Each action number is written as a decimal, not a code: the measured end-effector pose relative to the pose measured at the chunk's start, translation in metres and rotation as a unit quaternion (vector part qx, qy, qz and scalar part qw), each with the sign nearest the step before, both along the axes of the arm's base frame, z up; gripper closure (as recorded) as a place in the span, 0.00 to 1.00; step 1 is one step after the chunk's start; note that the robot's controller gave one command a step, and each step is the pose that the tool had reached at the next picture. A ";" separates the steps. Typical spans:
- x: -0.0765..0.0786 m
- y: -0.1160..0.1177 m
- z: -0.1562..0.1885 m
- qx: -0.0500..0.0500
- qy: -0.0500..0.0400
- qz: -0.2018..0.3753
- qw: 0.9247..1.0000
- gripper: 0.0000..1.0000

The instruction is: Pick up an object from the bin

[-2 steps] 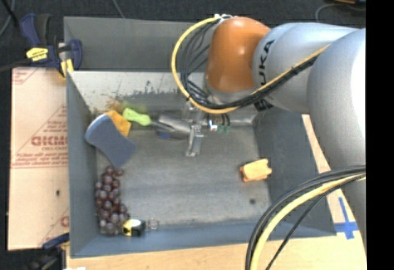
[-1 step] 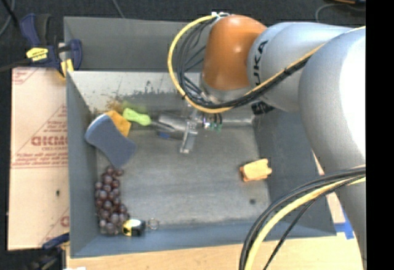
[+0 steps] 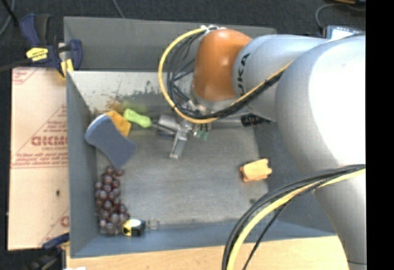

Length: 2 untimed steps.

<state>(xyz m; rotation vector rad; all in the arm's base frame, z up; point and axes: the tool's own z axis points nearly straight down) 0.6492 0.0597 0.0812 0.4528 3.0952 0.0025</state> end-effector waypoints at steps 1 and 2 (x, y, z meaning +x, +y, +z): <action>0.004 0.003 -0.020 0.000 -0.003 0.008 1.000 1.00; 0.003 0.004 -0.019 0.000 -0.003 0.008 1.000 1.00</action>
Offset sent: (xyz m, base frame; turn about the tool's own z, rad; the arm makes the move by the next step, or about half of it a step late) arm 0.0000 0.0000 0.0000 0.0000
